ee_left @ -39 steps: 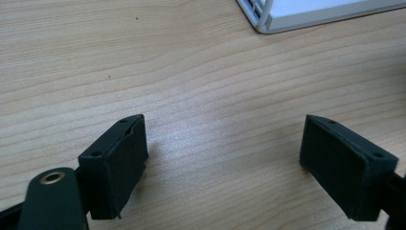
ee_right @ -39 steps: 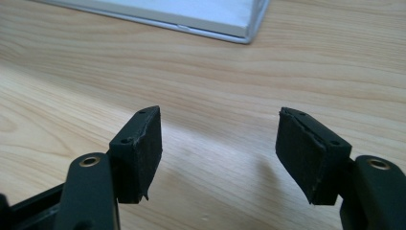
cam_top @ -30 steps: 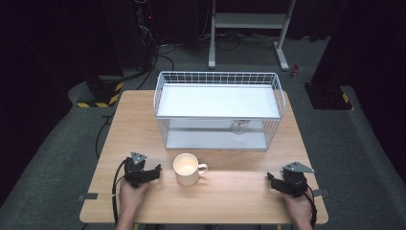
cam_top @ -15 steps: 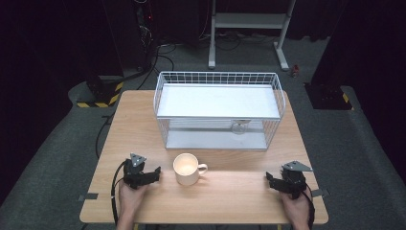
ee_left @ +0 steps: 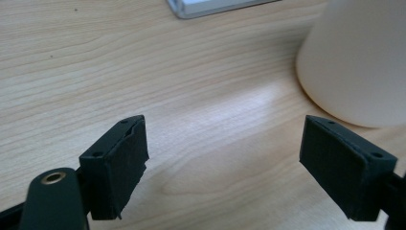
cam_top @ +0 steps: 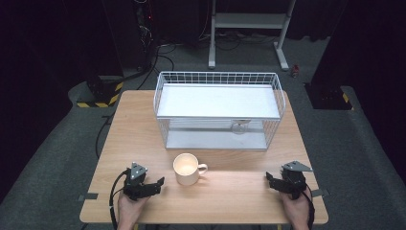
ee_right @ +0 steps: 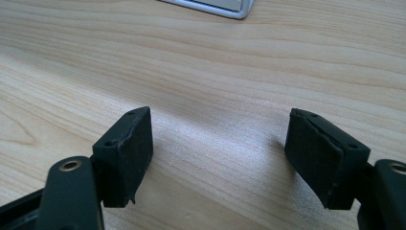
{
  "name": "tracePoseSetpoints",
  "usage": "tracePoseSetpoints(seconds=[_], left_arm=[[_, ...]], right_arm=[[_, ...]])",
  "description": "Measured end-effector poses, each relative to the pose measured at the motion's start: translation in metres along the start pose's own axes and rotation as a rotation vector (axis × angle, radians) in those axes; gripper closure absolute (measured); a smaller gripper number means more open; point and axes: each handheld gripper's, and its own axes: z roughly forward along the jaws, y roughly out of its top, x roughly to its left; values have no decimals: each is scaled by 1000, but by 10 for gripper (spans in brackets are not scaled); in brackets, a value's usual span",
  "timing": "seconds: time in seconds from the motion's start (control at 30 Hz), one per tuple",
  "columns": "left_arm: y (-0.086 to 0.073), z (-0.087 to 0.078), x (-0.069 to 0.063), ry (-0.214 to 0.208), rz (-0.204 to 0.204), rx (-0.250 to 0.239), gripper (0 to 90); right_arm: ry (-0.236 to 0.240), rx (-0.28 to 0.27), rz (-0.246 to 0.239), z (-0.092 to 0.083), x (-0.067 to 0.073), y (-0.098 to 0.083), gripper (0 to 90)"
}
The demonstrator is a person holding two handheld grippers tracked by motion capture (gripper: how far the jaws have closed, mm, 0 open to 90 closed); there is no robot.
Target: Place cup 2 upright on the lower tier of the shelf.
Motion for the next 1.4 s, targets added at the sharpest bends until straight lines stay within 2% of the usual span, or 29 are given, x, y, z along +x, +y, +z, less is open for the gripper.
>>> tracePoseSetpoints(seconds=[0.07, 0.17, 0.37, 0.53, 0.73, 0.9, 1.03, 1.17, 1.3, 1.4], left_arm=[[0, -2, -3, -11, 18, -6, 169], [1, -3, -7, -39, 20, -5, 157], [3, -5, -19, -64, 43, -15, 150], [5, -8, -30, -64, 77, -28, 140], [9, -9, -40, -78, 95, -39, 124], [12, -6, -46, -101, 96, -45, 102], [14, 0, -51, -113, 114, -40, 95], [17, 5, -55, -128, 109, -35, 83], [22, 11, -61, -117, 140, -32, 71], [26, 13, -64, -126, 135, -39, 61]], right_arm=[[0, 0, 0, 0, 0, 0, 249], [-1, 0, -1, 0, 0, 0, 247], [0, -2, 2, 0, 0, 0, 245], [1, 0, 3, 0, 1, 0, 243], [1, 1, 6, 0, 1, 0, 243], [1, -1, 0, 0, 0, 0, 242], [2, 0, 1, 0, 0, 0, 241], [1, -1, 0, 0, 0, 0, 240], [1, -1, -1, 0, 0, 0, 240], [1, 1, -1, 0, 0, 0, 240]])
